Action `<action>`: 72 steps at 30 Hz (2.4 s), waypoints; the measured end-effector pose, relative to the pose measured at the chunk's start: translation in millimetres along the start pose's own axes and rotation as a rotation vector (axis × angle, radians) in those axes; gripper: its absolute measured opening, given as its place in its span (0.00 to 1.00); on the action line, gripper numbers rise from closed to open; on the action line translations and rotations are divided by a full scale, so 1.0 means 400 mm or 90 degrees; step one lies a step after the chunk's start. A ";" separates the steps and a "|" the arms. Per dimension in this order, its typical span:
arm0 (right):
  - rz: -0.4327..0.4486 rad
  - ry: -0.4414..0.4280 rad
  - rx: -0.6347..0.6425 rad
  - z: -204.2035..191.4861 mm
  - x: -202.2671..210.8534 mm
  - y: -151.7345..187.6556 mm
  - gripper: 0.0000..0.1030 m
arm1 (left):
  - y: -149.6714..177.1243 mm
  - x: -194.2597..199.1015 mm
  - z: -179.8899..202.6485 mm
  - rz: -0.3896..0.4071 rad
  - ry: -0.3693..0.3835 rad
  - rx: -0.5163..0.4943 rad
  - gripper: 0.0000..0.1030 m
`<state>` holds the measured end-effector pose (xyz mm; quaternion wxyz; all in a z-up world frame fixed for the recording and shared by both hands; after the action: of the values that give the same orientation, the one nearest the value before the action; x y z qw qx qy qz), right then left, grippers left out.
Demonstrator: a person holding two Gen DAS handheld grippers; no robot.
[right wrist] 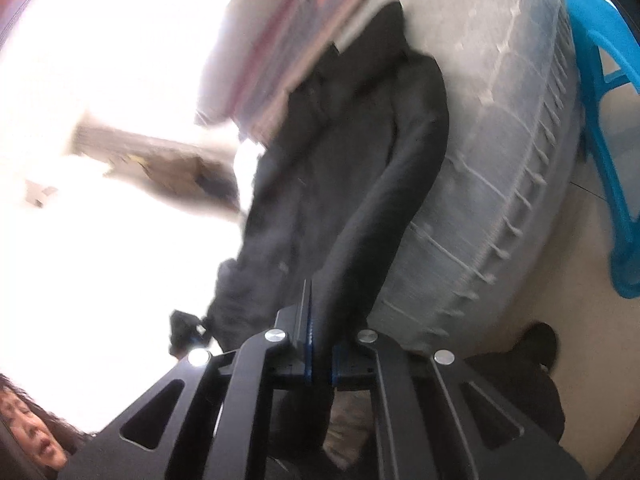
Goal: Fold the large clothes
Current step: 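Close both grippers on the side edge of the black coat, then lift the gripped coat edge upward with both grippers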
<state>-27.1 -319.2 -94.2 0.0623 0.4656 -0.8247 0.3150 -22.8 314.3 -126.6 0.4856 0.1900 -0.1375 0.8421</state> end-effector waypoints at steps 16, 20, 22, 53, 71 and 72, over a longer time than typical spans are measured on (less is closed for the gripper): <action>0.031 -0.019 -0.005 -0.034 0.094 0.087 0.07 | 0.076 0.080 0.054 -0.040 -0.046 -0.044 0.05; -0.002 -0.001 -0.053 0.056 0.082 0.102 0.10 | 0.050 0.060 -0.035 -0.060 -0.085 0.011 0.09; -0.011 -0.006 -0.066 0.067 0.079 0.107 0.21 | 0.043 0.061 -0.051 -0.055 -0.092 0.028 0.24; -0.040 -0.033 -0.075 0.076 0.017 0.135 0.24 | 0.083 -0.160 -0.242 -0.140 0.003 0.164 0.76; 0.120 -0.090 -0.037 -0.010 0.047 0.120 0.07 | 0.116 0.064 0.121 0.006 0.046 -0.074 0.04; 0.127 -0.094 -0.037 -0.010 0.046 0.122 0.07 | 0.118 0.057 0.125 0.004 0.037 -0.082 0.04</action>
<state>-77.7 -312.3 -106.1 -0.0165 0.4014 -0.8780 0.2601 -65.1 287.7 -74.1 0.4978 0.1333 -0.1779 0.8383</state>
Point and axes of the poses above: each gripper's, at about its wrist camera, not at the fingertips, and x roughly against the way its jaws point, z to its right, y to its underside, the point moved 3 cm from there along -x, roughly the way its jaws point, and after that the axes turned 13 degrees about x, right-handed, at the moved point
